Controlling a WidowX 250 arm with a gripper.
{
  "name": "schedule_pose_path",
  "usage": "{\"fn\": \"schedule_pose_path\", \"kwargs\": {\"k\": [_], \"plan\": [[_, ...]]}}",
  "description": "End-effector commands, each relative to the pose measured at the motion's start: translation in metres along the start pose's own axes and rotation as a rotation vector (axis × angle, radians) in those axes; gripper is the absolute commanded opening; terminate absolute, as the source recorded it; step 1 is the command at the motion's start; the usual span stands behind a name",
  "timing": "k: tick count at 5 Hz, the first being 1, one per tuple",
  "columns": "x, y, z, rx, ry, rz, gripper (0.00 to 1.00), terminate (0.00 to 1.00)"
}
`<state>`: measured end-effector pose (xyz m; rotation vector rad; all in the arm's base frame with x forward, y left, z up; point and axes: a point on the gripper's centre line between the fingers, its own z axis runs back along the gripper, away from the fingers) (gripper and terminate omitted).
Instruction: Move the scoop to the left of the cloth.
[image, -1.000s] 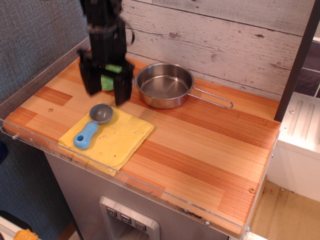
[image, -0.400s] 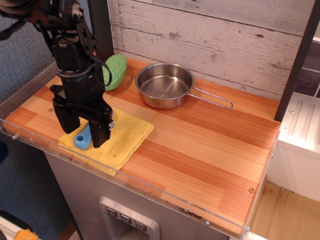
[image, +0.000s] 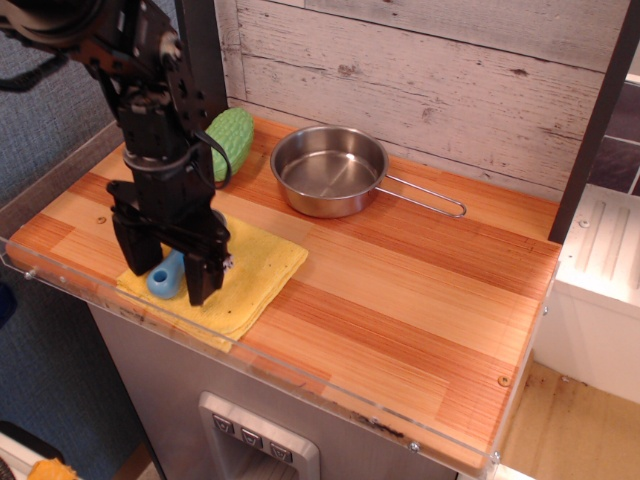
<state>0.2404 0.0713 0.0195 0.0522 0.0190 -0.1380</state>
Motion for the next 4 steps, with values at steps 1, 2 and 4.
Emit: {"fn": "schedule_pose_path", "kwargs": {"k": [1, 2, 4], "plan": [[0.003, -0.004, 0.003, 0.024, -0.015, -0.026, 0.0, 0.0], [0.002, -0.003, 0.009, 0.035, -0.024, -0.023, 0.0, 0.0], [-0.013, 0.063, 0.054, 0.043, -0.089, 0.092, 0.0, 0.0]]}}
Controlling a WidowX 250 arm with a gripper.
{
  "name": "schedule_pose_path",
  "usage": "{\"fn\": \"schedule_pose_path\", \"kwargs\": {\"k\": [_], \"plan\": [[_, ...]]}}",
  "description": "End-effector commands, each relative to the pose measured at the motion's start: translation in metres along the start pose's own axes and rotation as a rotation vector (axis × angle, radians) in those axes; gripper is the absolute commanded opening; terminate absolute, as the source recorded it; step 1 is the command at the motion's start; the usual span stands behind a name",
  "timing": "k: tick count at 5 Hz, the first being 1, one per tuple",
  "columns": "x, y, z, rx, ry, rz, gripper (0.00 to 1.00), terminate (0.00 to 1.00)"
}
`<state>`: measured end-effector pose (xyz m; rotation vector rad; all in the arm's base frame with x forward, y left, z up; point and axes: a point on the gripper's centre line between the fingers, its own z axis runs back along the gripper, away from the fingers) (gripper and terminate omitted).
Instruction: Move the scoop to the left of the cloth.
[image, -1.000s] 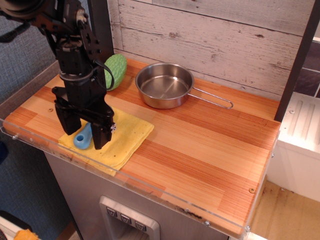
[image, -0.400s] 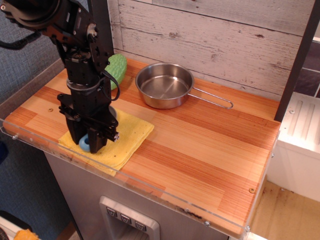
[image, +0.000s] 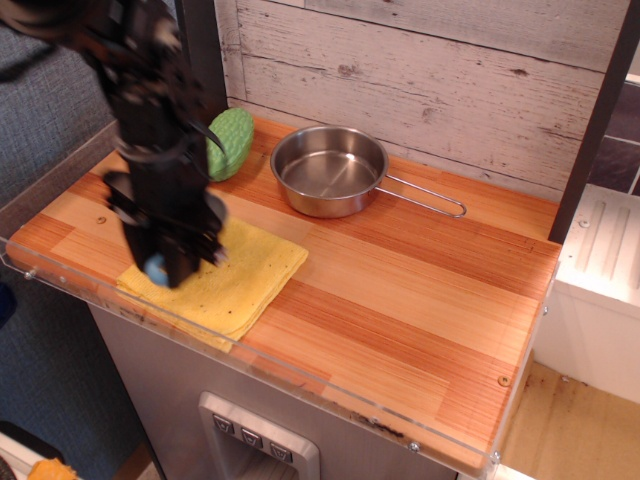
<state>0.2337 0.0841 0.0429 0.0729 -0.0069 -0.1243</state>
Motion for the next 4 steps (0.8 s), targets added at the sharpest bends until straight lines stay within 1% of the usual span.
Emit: {"fn": "schedule_pose_path", "kwargs": {"k": [1, 2, 3, 4], "plan": [[-0.001, 0.101, 0.023, 0.019, -0.005, 0.117, 0.0, 0.0], [0.009, 0.126, -0.004, -0.013, 0.062, 0.068, 0.0, 0.0], [0.016, 0.122, -0.032, -0.044, 0.112, 0.016, 0.0, 0.0], [0.022, 0.109, -0.042, -0.042, 0.135, -0.039, 0.0, 0.0]]}}
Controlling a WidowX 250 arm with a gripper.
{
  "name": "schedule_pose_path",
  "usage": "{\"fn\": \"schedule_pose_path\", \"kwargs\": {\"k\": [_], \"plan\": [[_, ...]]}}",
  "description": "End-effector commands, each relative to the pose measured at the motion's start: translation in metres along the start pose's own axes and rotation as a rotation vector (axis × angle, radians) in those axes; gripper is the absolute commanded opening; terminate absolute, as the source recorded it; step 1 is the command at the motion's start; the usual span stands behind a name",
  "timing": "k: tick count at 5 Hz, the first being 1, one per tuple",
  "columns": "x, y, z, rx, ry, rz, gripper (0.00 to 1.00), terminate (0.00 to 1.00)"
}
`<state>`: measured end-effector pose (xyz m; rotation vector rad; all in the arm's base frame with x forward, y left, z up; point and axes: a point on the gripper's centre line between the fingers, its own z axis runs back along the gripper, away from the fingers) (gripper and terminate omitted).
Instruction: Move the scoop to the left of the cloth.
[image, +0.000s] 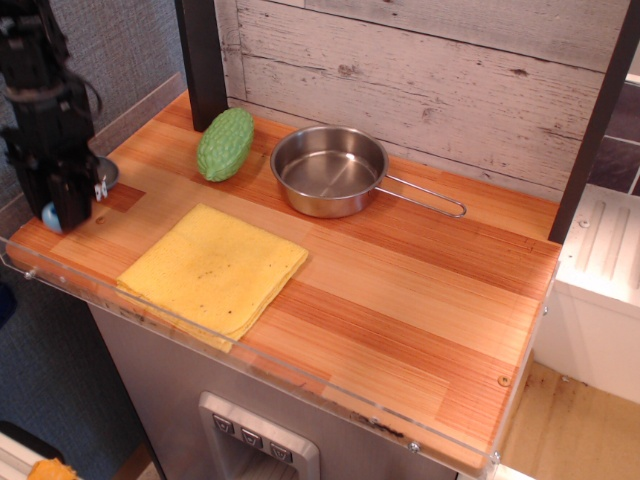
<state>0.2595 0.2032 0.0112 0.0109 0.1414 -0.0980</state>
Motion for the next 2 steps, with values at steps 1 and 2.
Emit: {"fn": "schedule_pose_path", "kwargs": {"k": [1, 2], "plan": [[0.0135, -0.0164, 0.0012, 0.048, -0.016, -0.078, 0.0, 0.0], [0.0085, -0.0169, 0.0106, 0.079, -0.038, -0.066, 1.0, 0.0]]}}
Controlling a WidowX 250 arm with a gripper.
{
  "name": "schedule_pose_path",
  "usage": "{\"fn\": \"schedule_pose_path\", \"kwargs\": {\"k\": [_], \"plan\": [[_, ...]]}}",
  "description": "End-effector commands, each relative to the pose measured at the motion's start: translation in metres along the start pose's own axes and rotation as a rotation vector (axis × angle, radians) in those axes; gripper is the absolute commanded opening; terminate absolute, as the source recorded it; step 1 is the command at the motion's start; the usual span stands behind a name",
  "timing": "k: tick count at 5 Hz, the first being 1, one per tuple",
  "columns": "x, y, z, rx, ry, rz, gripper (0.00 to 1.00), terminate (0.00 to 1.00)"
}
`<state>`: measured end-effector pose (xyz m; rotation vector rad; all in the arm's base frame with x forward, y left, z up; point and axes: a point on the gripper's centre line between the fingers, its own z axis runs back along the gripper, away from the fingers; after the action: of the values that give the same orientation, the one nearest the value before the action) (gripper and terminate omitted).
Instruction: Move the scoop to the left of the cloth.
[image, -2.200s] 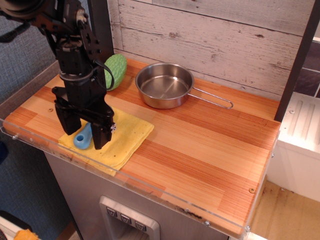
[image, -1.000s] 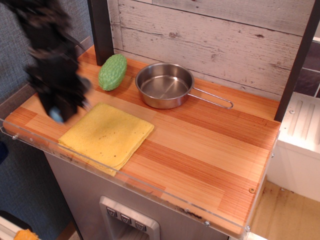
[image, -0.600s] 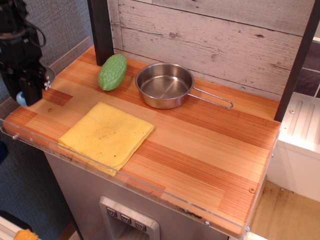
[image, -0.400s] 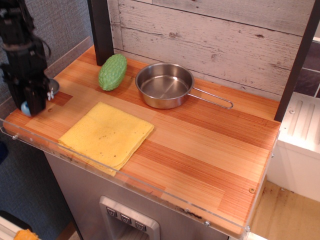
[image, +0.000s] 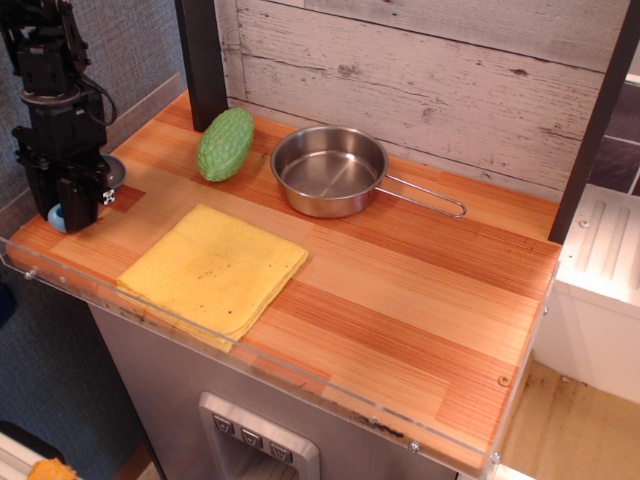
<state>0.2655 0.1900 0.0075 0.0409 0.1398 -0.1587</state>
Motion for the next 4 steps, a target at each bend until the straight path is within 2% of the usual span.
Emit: {"fn": "schedule_pose_path", "kwargs": {"k": [1, 2, 3, 4], "plan": [[-0.006, -0.009, 0.031, 0.078, -0.092, -0.046, 1.0, 0.0], [-0.011, -0.021, 0.047, 0.116, -0.135, -0.072, 1.0, 0.0], [-0.024, -0.031, 0.062, 0.137, -0.159, 0.017, 1.0, 0.0], [-0.03, -0.035, 0.067, 0.097, -0.183, 0.103, 1.0, 0.0]]}}
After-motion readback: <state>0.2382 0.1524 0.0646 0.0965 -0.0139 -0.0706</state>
